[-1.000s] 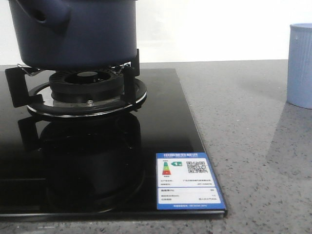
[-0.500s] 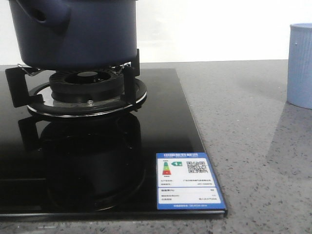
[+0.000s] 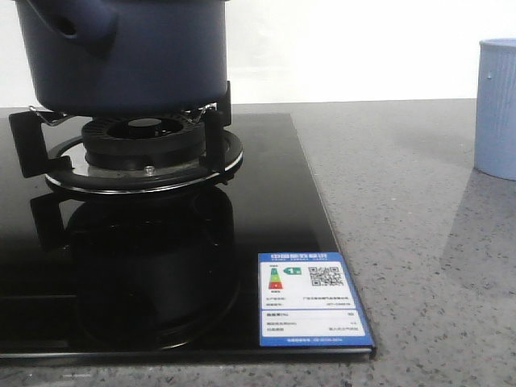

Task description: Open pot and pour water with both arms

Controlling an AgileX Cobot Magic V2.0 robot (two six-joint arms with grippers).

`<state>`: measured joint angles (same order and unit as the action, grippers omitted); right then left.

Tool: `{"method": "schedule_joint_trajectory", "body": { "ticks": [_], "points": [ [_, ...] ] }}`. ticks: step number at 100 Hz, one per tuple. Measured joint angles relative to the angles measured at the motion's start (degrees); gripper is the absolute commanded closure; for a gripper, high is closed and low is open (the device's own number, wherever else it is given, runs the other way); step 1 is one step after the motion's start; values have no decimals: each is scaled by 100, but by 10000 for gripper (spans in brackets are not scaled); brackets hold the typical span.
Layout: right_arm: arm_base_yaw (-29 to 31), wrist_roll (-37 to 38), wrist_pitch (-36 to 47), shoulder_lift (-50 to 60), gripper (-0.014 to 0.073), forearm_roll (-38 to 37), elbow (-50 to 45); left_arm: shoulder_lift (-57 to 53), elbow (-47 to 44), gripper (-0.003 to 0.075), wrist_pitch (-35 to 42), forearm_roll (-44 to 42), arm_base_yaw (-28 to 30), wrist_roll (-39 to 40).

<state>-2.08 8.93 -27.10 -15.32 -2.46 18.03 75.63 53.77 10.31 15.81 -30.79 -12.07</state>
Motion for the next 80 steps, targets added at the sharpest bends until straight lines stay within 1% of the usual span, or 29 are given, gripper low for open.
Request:
{"method": "schedule_joint_trajectory", "body": {
  "ticks": [21, 40, 45, 49, 54, 56, 59, 63, 64, 68, 70, 71, 78, 80],
  "points": [
    [0, 0, 159, 0, 25, 0, 0, -249, 0, 203, 0, 0, 0, 0],
    [0, 0, 527, 0, 27, 0, 0, -928, 0, 203, 0, -12, 0, 0],
    [0, 0, 662, 0, 37, 2, 0, -1129, 0, 206, -28, -82, 0, 0],
    [0, 0, 781, 0, 67, 2, 0, -1270, 0, 218, -86, -190, 0, 0],
    [0, 0, 932, 0, 127, 2, 0, -1474, 0, 268, -195, -345, 0, -9],
    [0, 0, 1008, 0, 162, 2, 0, -1520, 0, 286, -253, -403, 0, -20],
    [0, 0, 1104, 0, 216, 12, 0, -1621, 0, 337, -333, -468, 0, -23],
    [0, 0, 1256, 0, 311, 12, 0, -1709, 0, 399, -464, -539, 37, -23],
    [0, 0, 1283, 0, 344, 12, 0, -1743, 0, 425, -492, -540, 51, -27],
    [0, 0, 1453, 0, 428, 14, 0, -1835, 0, 509, -644, -581, 102, -36],
    [0, 0, 1545, 0, 476, 25, 0, -1864, 0, 538, -721, -591, 139, -36],
    [0, 0, 1577, 0, 507, 25, 0, -1891, 0, 567, -746, -591, 168, -36],
    [0, 0, 1901, 0, 633, 38, 0, -2035, 0, 704, -994, -604, 311, -36],
    [0, 0, 1966, 0, 652, 38, 12, -2079, 0, 740, -1061, -616, 338, -39]
  ]
}}
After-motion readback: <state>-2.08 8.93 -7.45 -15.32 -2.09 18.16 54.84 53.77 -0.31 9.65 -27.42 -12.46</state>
